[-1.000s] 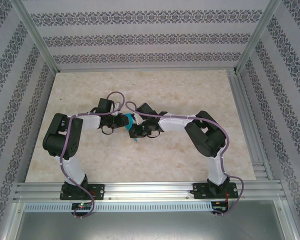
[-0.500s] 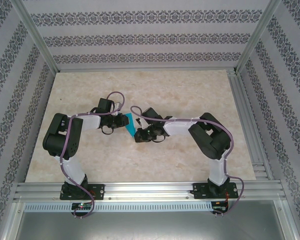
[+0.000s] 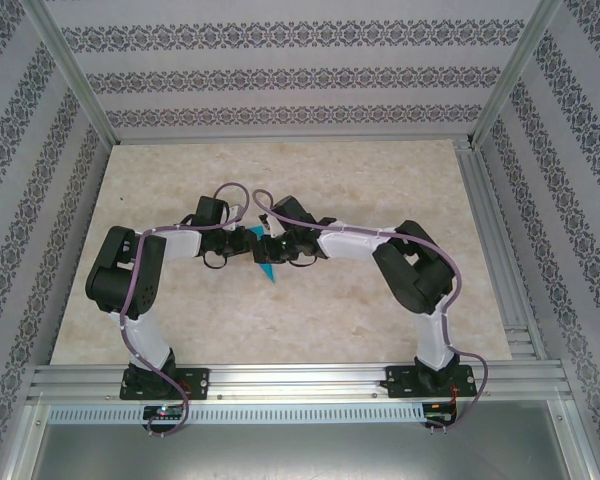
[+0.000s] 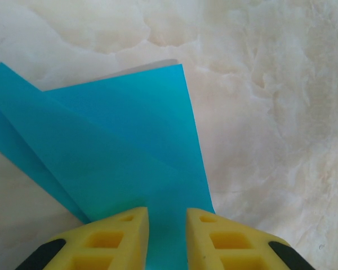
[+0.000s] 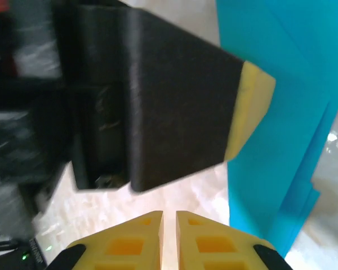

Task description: Fold a paper plane with a square sheet of paper (pick it up from the middle)

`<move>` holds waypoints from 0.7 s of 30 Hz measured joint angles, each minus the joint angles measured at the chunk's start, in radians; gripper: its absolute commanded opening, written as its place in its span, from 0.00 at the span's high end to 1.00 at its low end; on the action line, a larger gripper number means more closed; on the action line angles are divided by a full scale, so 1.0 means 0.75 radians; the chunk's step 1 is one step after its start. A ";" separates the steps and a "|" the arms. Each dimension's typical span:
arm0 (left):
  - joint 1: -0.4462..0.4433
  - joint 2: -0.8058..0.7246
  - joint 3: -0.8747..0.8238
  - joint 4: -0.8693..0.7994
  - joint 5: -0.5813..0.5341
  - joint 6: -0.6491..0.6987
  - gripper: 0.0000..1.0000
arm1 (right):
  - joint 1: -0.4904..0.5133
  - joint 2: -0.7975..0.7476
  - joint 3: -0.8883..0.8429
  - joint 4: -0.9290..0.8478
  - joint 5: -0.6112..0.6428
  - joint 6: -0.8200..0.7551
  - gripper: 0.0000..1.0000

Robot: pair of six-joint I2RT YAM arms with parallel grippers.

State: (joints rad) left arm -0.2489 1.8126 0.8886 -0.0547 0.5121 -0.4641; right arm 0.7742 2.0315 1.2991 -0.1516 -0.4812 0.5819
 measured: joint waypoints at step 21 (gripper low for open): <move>-0.004 -0.101 -0.077 0.076 0.186 -0.061 0.69 | -0.015 -0.026 -0.227 0.082 -0.013 0.004 0.88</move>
State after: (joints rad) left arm -0.2520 1.7367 0.8307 0.0025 0.6518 -0.5098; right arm 0.7628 2.0121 1.1290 -0.0902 -0.4908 0.5850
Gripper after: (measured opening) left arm 0.312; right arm 0.116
